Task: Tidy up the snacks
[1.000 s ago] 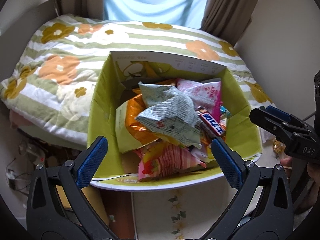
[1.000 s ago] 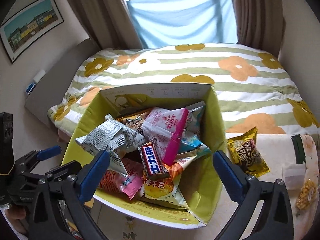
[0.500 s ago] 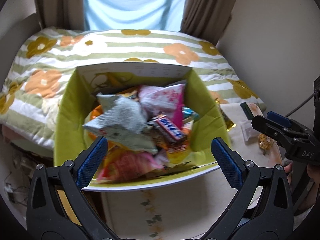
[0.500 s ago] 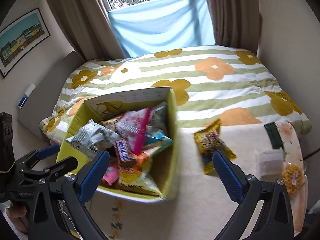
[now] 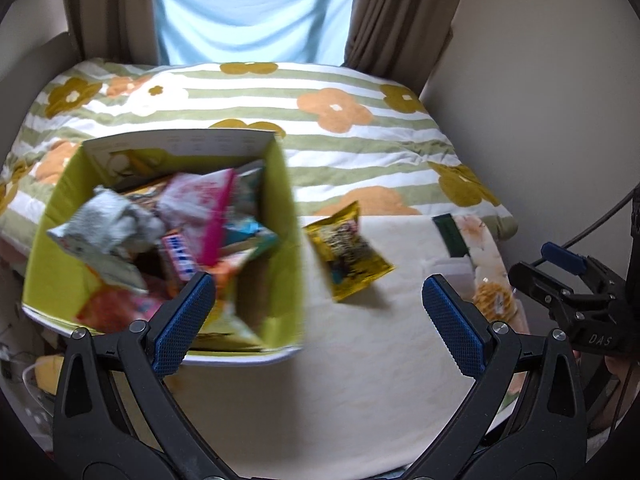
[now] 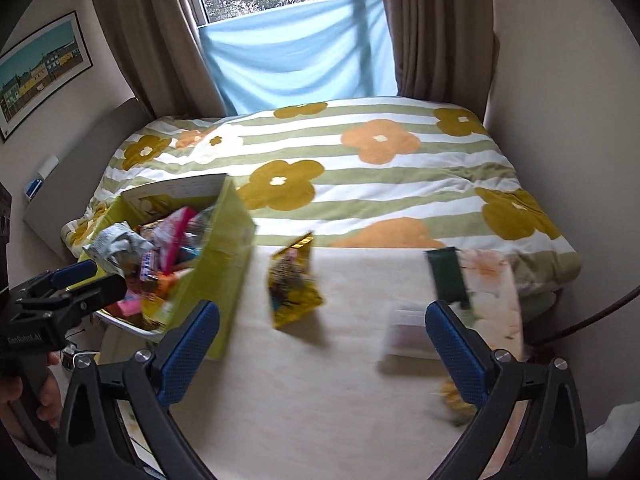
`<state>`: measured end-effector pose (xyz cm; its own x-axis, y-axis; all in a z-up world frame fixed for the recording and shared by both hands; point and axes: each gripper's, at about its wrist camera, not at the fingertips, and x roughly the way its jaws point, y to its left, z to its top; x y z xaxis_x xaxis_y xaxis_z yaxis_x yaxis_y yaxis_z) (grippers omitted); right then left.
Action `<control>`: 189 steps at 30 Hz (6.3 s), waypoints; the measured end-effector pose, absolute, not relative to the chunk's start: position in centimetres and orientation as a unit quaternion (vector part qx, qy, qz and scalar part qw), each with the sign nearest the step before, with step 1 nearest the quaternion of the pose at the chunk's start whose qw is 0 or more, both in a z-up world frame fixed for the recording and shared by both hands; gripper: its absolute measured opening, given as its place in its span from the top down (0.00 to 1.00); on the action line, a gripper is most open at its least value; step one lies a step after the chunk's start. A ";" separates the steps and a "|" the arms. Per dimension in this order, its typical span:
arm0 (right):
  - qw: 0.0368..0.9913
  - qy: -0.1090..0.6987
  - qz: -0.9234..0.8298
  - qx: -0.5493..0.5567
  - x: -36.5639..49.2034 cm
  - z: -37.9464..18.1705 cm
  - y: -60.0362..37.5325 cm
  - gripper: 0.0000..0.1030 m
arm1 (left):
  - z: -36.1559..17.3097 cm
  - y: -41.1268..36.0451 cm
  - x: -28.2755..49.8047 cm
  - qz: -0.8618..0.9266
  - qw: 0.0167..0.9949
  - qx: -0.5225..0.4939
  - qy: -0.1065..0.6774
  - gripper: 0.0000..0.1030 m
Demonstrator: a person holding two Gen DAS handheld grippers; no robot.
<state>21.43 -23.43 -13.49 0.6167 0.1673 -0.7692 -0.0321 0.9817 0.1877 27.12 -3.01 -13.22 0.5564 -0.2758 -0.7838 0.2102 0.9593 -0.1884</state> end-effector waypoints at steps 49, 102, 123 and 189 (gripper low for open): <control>0.852 0.519 0.011 0.067 27.2 -30.3 -29.7 0.00 | -30.8 -16.2 39.1 -0.048 0.832 0.102 0.543 0.30; 0.889 0.455 0.037 0.017 24.8 -21.8 -29.3 0.30 | -18.4 -16.1 31.1 -0.091 0.894 0.038 0.436 0.57; 0.903 0.406 0.142 0.024 26.5 -12.2 -21.0 0.30 | -10.0 -0.4 29.5 -0.061 0.915 -0.014 0.397 0.79; 0.883 0.453 0.106 0.067 24.3 -16.6 -30.4 0.30 | -18.2 -12.8 31.4 -0.076 0.873 0.045 0.480 0.65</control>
